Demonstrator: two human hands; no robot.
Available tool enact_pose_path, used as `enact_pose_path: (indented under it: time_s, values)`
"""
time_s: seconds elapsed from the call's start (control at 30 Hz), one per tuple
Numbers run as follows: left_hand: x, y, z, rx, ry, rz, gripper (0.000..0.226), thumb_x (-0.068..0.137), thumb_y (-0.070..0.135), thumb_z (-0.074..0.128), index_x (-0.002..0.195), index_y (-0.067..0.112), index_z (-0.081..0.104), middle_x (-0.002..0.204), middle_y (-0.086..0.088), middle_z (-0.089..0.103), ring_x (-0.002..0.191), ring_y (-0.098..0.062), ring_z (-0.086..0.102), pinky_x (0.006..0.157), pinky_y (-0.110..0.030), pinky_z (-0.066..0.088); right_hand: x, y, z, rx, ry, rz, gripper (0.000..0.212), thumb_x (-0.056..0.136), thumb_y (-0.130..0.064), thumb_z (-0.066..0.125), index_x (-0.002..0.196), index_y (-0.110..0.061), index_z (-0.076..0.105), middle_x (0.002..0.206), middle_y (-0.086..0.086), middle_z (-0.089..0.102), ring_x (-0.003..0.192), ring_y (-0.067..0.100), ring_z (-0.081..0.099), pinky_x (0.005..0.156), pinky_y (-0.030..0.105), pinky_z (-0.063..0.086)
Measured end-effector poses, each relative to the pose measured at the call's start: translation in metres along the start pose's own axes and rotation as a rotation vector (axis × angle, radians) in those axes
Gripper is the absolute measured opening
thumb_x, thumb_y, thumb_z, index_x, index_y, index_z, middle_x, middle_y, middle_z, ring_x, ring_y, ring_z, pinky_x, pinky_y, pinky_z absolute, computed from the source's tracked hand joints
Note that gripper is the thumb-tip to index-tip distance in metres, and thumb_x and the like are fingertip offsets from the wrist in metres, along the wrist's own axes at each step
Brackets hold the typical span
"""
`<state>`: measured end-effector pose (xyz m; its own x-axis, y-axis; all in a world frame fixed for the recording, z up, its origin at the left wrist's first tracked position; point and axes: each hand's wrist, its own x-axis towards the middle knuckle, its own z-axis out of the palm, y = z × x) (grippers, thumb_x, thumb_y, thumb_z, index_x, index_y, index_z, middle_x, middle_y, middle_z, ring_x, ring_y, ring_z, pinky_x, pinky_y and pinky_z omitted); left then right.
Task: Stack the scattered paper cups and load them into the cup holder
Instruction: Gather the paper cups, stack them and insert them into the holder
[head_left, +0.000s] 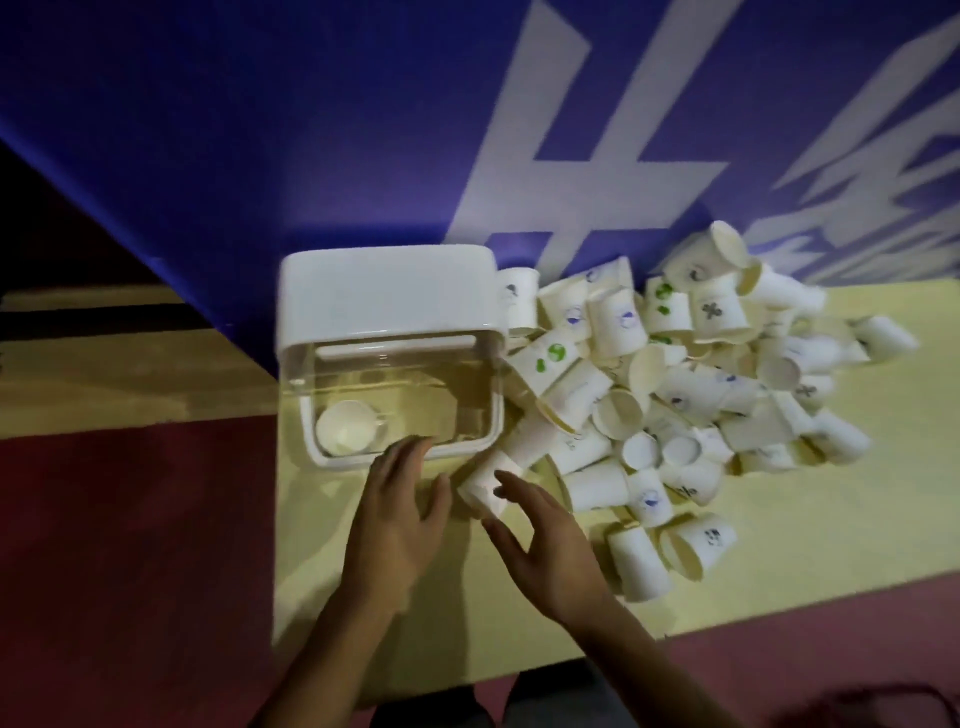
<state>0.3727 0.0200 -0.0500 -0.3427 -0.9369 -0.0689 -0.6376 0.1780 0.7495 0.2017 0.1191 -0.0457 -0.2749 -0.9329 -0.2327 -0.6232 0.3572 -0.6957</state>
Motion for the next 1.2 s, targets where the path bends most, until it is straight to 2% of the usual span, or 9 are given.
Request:
enact_pose_path:
  time_s: [0.1, 0.33, 0.43, 0.53, 0.67, 0.73, 0.93, 1.07, 1.2]
  values:
    - [-0.017, 0.048, 0.049, -0.008, -0.16, 0.133, 0.05, 0.093, 0.045, 0.051, 0.135, 0.021, 0.06, 0.139, 0.005, 0.057, 0.128, -0.013, 0.053, 0.097, -0.025, 0.047, -0.049, 0.044, -0.035, 0.008, 0.082, 0.139, 0.045, 0.098, -0.044, 0.062, 0.142, -0.039, 0.051, 0.122, -0.028, 0.062, 0.111, -0.008, 0.057, 0.091, 0.014, 0.045]
    - [-0.055, 0.135, 0.163, 0.109, -0.391, 0.321, 0.056, 0.087, 0.048, 0.057, 0.136, 0.022, 0.059, 0.14, 0.007, 0.056, 0.121, -0.013, 0.058, 0.096, -0.028, 0.053, -0.136, 0.139, -0.113, 0.167, 0.281, 0.372, 0.041, 0.095, -0.028, 0.07, 0.132, -0.041, 0.058, 0.111, -0.024, 0.068, 0.104, -0.002, 0.064, 0.077, 0.013, 0.049]
    - [-0.068, 0.164, 0.205, 0.24, -0.516, 0.353, 0.065, 0.083, 0.05, 0.06, 0.142, 0.023, 0.052, 0.147, 0.007, 0.049, 0.132, -0.016, 0.049, 0.102, -0.029, 0.046, -0.159, 0.18, -0.135, 0.16, 0.305, 0.432, 0.038, 0.095, -0.029, 0.07, 0.132, -0.03, 0.063, 0.11, -0.019, 0.07, 0.101, -0.002, 0.065, 0.082, 0.018, 0.052]
    - [-0.074, 0.185, 0.246, 0.456, -0.593, 0.387, 0.077, 0.083, 0.052, 0.061, 0.151, 0.024, 0.037, 0.156, 0.005, 0.036, 0.14, -0.018, 0.037, 0.113, -0.032, 0.035, -0.174, 0.211, -0.155, 0.205, 0.301, 0.446, 0.037, 0.094, -0.024, 0.071, 0.13, -0.024, 0.065, 0.113, -0.019, 0.071, 0.101, -0.006, 0.064, 0.085, 0.011, 0.049]
    - [-0.077, 0.193, 0.296, 0.721, -0.552, 0.322, 0.084, 0.085, 0.049, 0.062, 0.154, 0.018, 0.026, 0.154, -0.004, 0.034, 0.137, -0.025, 0.035, 0.115, -0.037, 0.029, -0.185, 0.243, -0.18, 0.241, 0.257, 0.437, 0.036, 0.095, -0.023, 0.07, 0.13, -0.022, 0.066, 0.115, -0.017, 0.071, 0.101, -0.01, 0.063, 0.084, 0.012, 0.051]
    - [-0.076, 0.194, 0.313, 0.812, -0.532, 0.286, 0.079, 0.09, 0.045, 0.062, 0.154, 0.016, 0.024, 0.149, -0.008, 0.037, 0.133, -0.028, 0.038, 0.114, -0.039, 0.031, -0.186, 0.253, -0.19, 0.244, 0.223, 0.422, 0.035, 0.096, -0.023, 0.069, 0.13, -0.022, 0.066, 0.116, -0.013, 0.071, 0.101, -0.015, 0.061, 0.082, 0.004, 0.046]
    - [-0.076, 0.191, 0.332, 0.853, -0.449, 0.328, 0.049, 0.091, 0.016, 0.056, 0.139, 0.014, 0.044, 0.125, -0.01, 0.054, 0.108, -0.026, 0.053, 0.096, -0.037, 0.043, -0.187, 0.28, -0.211, 0.251, 0.157, 0.387, 0.032, 0.096, -0.011, 0.068, 0.127, -0.011, 0.067, 0.115, 0.001, 0.071, 0.098, -0.021, 0.058, 0.079, -0.002, 0.04]
    - [-0.07, 0.216, 0.306, 0.533, -0.329, 0.308, 0.067, 0.083, 0.032, 0.07, 0.141, 0.01, 0.046, 0.13, -0.009, 0.053, 0.114, -0.026, 0.052, 0.098, -0.038, 0.047, -0.174, 0.291, -0.214, 0.219, 0.135, 0.43, 0.028, 0.097, -0.014, 0.067, 0.125, -0.013, 0.067, 0.111, -0.002, 0.072, 0.097, -0.013, 0.062, 0.076, 0.001, 0.043]
    - [-0.086, 0.23, 0.232, 0.199, -0.029, 0.132, 0.066, 0.076, 0.026, 0.081, 0.137, 0.019, 0.056, 0.132, -0.001, 0.045, 0.117, -0.021, 0.048, 0.086, -0.028, 0.048, -0.151, 0.286, -0.194, 0.145, 0.014, 0.486, 0.041, 0.093, -0.034, 0.071, 0.129, -0.018, 0.064, 0.111, -0.008, 0.069, 0.089, 0.004, 0.065, 0.081, 0.022, 0.052]
